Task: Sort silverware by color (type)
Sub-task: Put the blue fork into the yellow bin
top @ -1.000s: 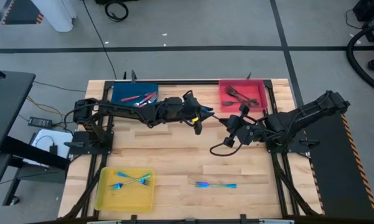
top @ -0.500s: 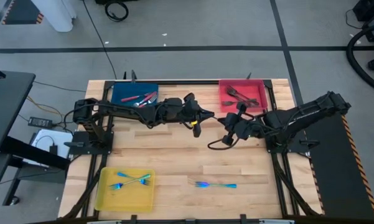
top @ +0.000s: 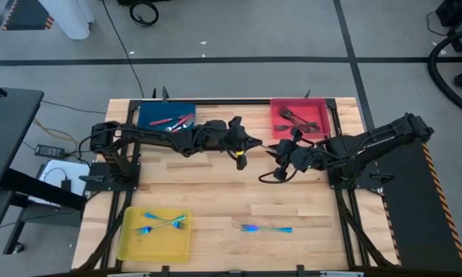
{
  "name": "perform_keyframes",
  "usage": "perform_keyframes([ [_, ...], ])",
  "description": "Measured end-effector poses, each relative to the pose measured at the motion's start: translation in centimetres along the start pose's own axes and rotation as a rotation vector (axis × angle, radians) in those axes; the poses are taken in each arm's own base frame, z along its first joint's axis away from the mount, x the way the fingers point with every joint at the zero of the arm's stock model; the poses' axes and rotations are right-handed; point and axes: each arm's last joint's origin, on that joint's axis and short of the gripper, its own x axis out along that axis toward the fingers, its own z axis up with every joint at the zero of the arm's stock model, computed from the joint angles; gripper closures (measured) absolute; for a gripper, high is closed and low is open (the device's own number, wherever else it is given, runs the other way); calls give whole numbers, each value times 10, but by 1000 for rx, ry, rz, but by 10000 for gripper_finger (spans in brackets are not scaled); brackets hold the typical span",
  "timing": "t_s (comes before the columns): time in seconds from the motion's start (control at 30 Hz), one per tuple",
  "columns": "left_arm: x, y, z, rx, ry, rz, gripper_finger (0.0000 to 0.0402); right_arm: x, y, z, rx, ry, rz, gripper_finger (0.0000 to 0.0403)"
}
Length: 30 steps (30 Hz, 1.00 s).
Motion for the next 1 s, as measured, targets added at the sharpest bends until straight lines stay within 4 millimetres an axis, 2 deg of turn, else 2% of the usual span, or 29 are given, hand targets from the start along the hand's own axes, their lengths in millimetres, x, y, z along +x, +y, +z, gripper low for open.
perform_keyframes([
  [0.13,-16,-1,7,56,103,-7,401,-2,-1,0,1,-4,0,307],
  [0.27,-42,-9,15,67,230,-29,401,-3,-2,1,0,-6,-1,308],
  [0.53,-110,-38,29,112,472,-129,401,-2,-3,-1,-36,9,-9,308],
  [0.8,-177,-57,63,-20,683,-150,400,-2,-4,-2,-33,12,-26,308],
  [1.0,-209,-72,60,-39,925,-142,399,0,-7,-2,-24,14,-49,308],
])
